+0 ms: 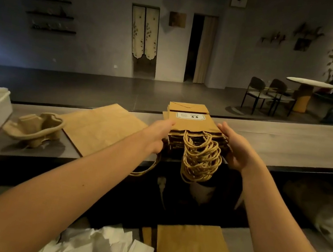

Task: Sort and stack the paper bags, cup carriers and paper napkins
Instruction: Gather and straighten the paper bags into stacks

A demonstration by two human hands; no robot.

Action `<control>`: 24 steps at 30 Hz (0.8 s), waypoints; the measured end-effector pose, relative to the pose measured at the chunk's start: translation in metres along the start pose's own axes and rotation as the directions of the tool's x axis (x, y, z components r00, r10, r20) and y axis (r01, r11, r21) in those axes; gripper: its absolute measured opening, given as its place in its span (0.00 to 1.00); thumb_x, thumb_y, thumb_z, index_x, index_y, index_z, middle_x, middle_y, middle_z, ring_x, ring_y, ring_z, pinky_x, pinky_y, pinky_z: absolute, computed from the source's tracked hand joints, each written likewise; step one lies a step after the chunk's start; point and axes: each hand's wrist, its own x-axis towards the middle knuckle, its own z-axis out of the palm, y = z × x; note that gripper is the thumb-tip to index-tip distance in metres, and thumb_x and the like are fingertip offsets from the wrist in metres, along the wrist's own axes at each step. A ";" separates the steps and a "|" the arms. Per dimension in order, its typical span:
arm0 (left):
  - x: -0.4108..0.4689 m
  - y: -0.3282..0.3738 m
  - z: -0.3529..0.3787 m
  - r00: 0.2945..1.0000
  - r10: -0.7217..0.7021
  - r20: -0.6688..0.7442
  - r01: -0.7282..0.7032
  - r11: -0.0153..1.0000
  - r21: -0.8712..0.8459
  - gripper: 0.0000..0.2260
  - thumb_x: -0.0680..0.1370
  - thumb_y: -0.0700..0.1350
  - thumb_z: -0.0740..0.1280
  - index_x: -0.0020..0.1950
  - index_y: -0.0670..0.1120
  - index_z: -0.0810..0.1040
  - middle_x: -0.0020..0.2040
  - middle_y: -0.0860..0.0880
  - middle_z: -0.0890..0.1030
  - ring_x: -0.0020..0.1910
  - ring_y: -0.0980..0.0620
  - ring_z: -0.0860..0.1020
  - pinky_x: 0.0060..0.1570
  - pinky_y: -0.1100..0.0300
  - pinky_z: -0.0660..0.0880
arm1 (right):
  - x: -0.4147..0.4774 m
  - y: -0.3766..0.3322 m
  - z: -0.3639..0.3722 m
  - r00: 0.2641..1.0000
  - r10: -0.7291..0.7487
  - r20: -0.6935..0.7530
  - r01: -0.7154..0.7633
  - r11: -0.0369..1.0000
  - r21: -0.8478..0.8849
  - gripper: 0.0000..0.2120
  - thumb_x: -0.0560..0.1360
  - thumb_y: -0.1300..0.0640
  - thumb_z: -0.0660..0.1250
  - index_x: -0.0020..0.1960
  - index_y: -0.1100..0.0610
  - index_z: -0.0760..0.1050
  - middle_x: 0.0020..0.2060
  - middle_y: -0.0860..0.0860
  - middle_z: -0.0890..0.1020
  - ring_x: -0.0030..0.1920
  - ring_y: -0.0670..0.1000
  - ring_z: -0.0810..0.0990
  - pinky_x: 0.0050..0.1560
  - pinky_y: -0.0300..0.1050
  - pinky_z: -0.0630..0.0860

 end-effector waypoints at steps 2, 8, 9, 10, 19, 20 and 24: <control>-0.007 0.001 0.001 1.000 0.006 -0.027 -0.005 1.000 0.015 0.14 0.82 0.47 0.58 0.66 0.45 0.71 0.59 0.48 0.75 0.62 0.47 0.72 0.59 0.54 0.69 | -0.004 0.001 0.001 0.999 0.027 -0.025 -0.028 0.999 -0.033 0.15 0.79 0.44 0.57 0.49 0.54 0.76 0.50 0.55 0.81 0.54 0.54 0.79 0.63 0.51 0.71; -0.010 -0.002 0.008 0.997 -0.041 0.059 0.036 0.996 0.081 0.14 0.80 0.45 0.60 0.65 0.45 0.73 0.59 0.44 0.78 0.58 0.47 0.76 0.57 0.55 0.72 | -0.011 0.005 0.002 0.995 0.022 -0.098 -0.010 0.992 0.129 0.14 0.80 0.48 0.57 0.51 0.57 0.75 0.43 0.54 0.81 0.44 0.52 0.80 0.49 0.46 0.75; -0.011 -0.004 0.010 0.997 -0.033 0.064 0.028 0.997 0.078 0.14 0.80 0.45 0.59 0.66 0.45 0.72 0.61 0.45 0.78 0.59 0.47 0.75 0.60 0.53 0.71 | -0.014 0.007 0.002 0.993 0.001 -0.120 0.016 0.990 0.138 0.14 0.81 0.48 0.56 0.52 0.56 0.75 0.45 0.53 0.81 0.45 0.51 0.79 0.47 0.44 0.74; -0.012 -0.005 0.011 0.998 -0.016 0.064 0.012 0.998 0.062 0.16 0.81 0.46 0.59 0.67 0.45 0.70 0.63 0.46 0.76 0.60 0.48 0.74 0.62 0.53 0.69 | -0.020 0.008 0.002 0.986 -0.044 -0.162 0.065 0.989 0.130 0.14 0.81 0.49 0.55 0.56 0.56 0.75 0.48 0.51 0.80 0.48 0.51 0.79 0.48 0.43 0.74; -0.107 -0.113 -0.008 0.886 0.464 -0.022 -0.462 0.885 0.054 0.10 0.82 0.41 0.54 0.54 0.49 0.75 0.45 0.53 0.78 0.42 0.61 0.76 0.42 0.66 0.72 | -0.077 0.158 -0.034 0.834 -0.353 -0.425 0.312 0.936 -0.165 0.09 0.80 0.60 0.58 0.47 0.54 0.76 0.40 0.52 0.80 0.43 0.51 0.77 0.41 0.41 0.72; -0.111 -0.137 -0.008 0.922 0.387 0.020 -0.387 0.919 0.073 0.11 0.82 0.41 0.54 0.51 0.48 0.76 0.44 0.52 0.79 0.41 0.61 0.76 0.40 0.67 0.72 | -0.074 0.185 -0.037 0.874 -0.292 -0.388 0.224 0.951 -0.211 0.08 0.79 0.60 0.59 0.48 0.53 0.76 0.43 0.54 0.80 0.46 0.53 0.78 0.44 0.43 0.73; -0.093 -0.231 -0.008 0.997 0.059 0.052 -0.070 0.961 0.268 0.10 0.83 0.43 0.54 0.51 0.50 0.74 0.49 0.52 0.77 0.47 0.58 0.75 0.44 0.67 0.72 | -0.074 0.274 -0.055 0.930 -0.107 -0.353 -0.100 0.848 -0.520 0.07 0.79 0.59 0.61 0.54 0.55 0.77 0.52 0.58 0.80 0.49 0.54 0.77 0.47 0.48 0.75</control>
